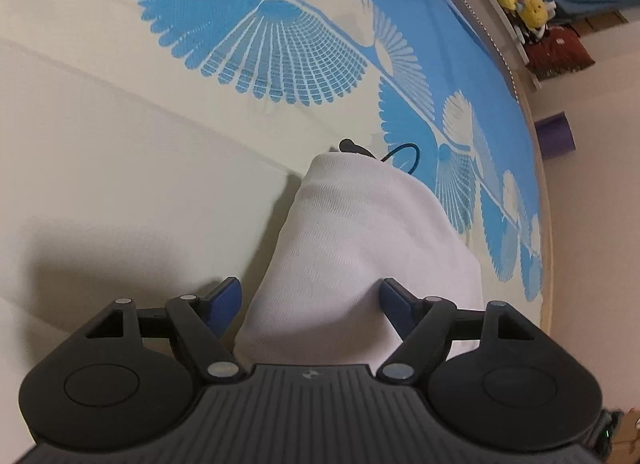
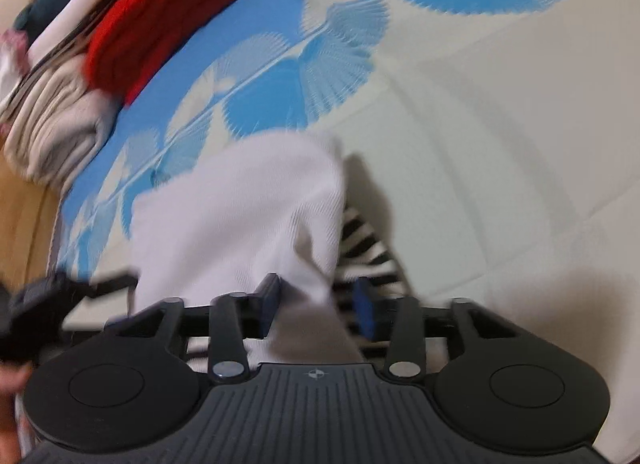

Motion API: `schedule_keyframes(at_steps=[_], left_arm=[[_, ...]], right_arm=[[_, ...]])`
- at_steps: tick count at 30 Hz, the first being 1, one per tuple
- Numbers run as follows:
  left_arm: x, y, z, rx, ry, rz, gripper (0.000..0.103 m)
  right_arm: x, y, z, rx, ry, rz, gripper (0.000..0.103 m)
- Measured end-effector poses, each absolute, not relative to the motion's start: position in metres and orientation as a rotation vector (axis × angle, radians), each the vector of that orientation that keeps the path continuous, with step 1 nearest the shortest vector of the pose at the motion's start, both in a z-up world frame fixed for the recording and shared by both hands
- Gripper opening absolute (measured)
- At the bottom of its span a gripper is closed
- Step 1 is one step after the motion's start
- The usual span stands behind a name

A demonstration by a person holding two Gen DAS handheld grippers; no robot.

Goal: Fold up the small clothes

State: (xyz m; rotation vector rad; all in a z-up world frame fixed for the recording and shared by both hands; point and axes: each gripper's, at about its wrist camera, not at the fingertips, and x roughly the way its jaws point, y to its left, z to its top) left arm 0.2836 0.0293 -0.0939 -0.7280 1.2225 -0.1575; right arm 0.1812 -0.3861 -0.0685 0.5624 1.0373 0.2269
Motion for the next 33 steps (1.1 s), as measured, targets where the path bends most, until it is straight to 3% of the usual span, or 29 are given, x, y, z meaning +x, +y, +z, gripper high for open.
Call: schedule_keyframes(at_steps=[10,12,14,15,17,18,20,28,33], left_arm=[[0.301,0.017,-0.116,-0.726,1.25,-0.244,0.086],[0.303,0.017,-0.119,-0.741,1.253,-0.263,0.083],[0.305,0.015,-0.118,-0.712,1.241,-0.281,0.07],[0.306,0.013,-0.116,-0.692,1.234,-0.289,0.065],[0.307,0.008,-0.108,-0.639,1.222,-0.31,0.044],[0.307,0.006,-0.101,-0.61,1.212,-0.319,0.041],[0.307,0.003,-0.082,-0.564,1.173,-0.338,0.035],[0.307,0.035,-0.007,-0.407,0.948,-0.292,0.034],[0.309,0.104,0.008,-0.401,0.862,-0.096,0.043]], right_arm=[[0.183,-0.391,-0.079,0.493,1.086,0.161,0.005],[0.186,-0.388,-0.085,0.499,1.113,0.129,0.02],[0.19,-0.385,-0.09,0.481,1.133,0.106,0.028],[0.191,-0.383,-0.093,0.473,1.138,0.106,0.028],[0.192,-0.378,-0.093,0.457,1.137,0.108,0.024],[0.194,-0.375,-0.092,0.451,1.136,0.116,0.015],[0.195,-0.371,-0.089,0.44,1.134,0.117,0.01],[0.214,-0.339,-0.065,0.458,1.046,0.186,0.005],[0.239,-0.295,-0.05,0.483,0.946,0.279,0.004]])
